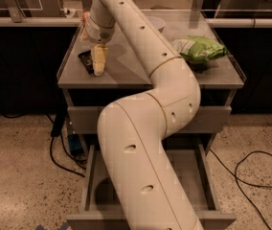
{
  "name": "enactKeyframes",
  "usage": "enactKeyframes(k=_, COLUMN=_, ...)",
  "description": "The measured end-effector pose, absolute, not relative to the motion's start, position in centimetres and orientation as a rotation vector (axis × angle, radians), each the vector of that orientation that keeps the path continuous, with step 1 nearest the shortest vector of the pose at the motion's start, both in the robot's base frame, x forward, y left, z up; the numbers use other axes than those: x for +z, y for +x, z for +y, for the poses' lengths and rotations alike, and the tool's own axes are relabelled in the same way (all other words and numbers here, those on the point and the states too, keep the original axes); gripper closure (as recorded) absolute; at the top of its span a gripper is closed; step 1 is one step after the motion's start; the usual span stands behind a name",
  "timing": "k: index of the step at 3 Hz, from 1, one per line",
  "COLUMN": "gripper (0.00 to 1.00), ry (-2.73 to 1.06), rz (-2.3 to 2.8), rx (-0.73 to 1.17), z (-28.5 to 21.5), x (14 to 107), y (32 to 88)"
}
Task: Place rxbar chocolate into middle drawer
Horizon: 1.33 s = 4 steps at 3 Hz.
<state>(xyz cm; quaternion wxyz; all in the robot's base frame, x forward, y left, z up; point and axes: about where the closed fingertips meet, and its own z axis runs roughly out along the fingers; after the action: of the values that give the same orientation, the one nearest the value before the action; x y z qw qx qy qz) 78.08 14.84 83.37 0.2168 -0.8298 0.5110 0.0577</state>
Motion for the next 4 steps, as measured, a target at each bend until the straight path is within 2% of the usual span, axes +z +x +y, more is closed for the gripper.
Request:
enactKeyframes(k=1, gripper=0.23, ry=-2.299, rz=1.416, rx=0.160, z=14.8, x=83.4, y=78.1)
enactKeyframes(k=2, gripper=0.00, ry=-2.299, rz=1.416, rx=0.160, z=14.8, x=83.4, y=78.1)
enactKeyframes(k=4, gripper=0.00, ry=-2.312, rz=1.440, rx=0.222, z=15.0, x=83.2, y=76.8)
